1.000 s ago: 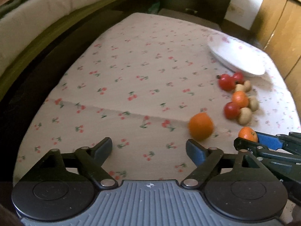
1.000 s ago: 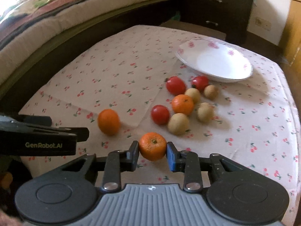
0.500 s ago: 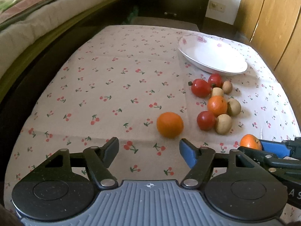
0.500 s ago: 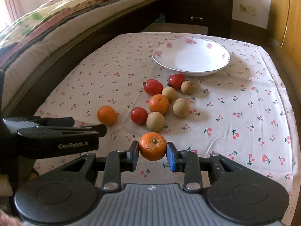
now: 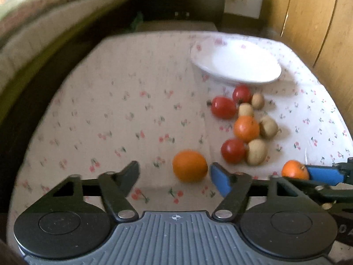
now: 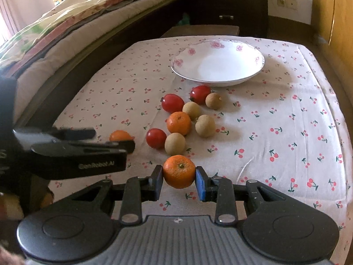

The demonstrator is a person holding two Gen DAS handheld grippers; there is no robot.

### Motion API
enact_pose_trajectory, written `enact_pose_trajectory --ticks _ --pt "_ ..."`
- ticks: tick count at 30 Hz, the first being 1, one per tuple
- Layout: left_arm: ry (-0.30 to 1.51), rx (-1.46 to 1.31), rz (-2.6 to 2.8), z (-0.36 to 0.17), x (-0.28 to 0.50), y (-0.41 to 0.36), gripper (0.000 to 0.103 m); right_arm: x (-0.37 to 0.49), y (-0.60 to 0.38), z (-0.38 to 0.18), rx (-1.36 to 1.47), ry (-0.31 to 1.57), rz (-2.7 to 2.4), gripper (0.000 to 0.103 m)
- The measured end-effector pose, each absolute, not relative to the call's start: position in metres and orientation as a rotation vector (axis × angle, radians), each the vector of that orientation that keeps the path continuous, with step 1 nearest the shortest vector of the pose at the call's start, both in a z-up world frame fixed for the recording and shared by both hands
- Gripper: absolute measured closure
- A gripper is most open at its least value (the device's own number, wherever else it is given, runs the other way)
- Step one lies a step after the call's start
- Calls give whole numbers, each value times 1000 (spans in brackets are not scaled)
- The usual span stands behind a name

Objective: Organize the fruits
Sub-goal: 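Close the left gripper on the larger orange while the right tool holds its mandarin, then carry both oranges over the white bowl with both tools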

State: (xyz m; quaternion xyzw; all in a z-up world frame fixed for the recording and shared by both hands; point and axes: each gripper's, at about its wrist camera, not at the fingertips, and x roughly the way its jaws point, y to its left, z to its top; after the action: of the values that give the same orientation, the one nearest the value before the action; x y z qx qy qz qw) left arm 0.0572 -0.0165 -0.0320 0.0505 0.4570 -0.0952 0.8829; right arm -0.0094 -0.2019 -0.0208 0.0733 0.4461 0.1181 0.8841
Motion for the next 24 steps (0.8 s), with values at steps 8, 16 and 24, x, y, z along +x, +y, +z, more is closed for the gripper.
enact_pose_trajectory --ticks 8,16,24 --pt "922 104 -162 -36 64 -16 38 -10 -200 -21 155 931 256 70" --pt "914 103 -183 -35 62 -17 54 -10 -203 -18 155 923 243 70" --pt "926 94 -191 -33 56 -17 61 -10 -206 -15 153 917 223 70"
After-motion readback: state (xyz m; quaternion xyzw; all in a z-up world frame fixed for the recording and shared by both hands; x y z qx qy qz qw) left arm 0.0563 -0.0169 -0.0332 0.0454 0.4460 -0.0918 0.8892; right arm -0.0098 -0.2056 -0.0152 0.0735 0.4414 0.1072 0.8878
